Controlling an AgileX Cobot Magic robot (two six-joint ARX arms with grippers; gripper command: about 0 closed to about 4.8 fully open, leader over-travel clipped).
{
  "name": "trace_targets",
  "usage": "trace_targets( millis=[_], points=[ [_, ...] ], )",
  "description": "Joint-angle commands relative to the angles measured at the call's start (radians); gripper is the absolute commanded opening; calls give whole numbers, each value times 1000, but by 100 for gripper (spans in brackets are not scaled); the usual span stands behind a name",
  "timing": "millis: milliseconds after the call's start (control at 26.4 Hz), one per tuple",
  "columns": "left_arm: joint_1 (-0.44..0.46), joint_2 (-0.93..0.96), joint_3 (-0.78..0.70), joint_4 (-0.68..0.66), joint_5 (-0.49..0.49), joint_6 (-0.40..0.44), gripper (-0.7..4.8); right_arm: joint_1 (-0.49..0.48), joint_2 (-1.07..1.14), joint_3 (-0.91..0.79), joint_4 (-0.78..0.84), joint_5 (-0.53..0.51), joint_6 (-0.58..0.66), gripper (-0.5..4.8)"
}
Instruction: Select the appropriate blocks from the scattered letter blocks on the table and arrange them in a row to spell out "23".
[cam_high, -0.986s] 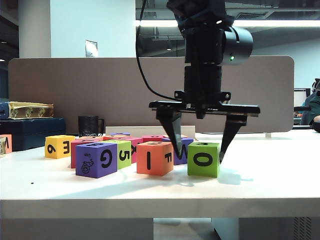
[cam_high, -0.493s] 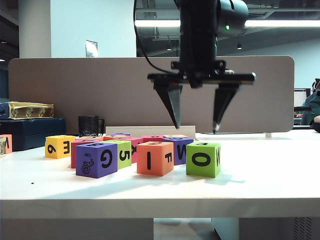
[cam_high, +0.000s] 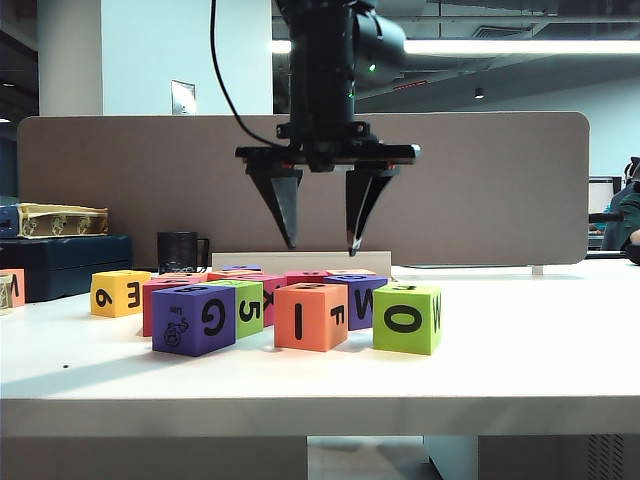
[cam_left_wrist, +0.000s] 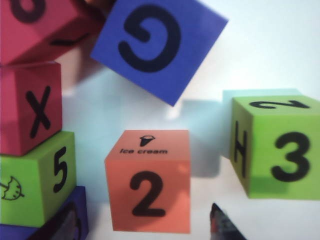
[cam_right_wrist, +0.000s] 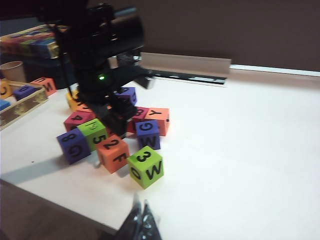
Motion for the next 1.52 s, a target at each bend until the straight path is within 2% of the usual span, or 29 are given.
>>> trace_targets(
  millis=[38,190,417,531,645,910,986,1176,1328,1517],
  points=[
    [16,-6,-47,-5,10,0,337,0,-10,3,13,24,-5,-1],
    [22,-6,-138,14,20,5,337,0,-10,3,12,28,-5,-1],
    [20,-7,-156,30,72,4,336,0,-10,3,13,65,-5,-1],
    [22,-13,-155,32,48,5,336,0,-10,3,12,65,-5,-1],
    [23,-16,-155,18,-56,5,336,0,-10,3,12,64,-5,-1],
    [21,-66,-154,35,-61,0,336,0,-10,3,12,64,-5,-1],
    [21,-95,-154,48,-49,-2,337,0,-10,3,12,64,-5,-1],
    [20,-103,-155,73,55,-2,337,0,-10,3,12,64,-5,-1],
    [16,-93,-155,106,48,-10,337,0,-10,3,11,64,-5,-1],
    [16,-79,-155,88,53,-47,343,0,-10,3,11,64,-5,-1]
  ],
)
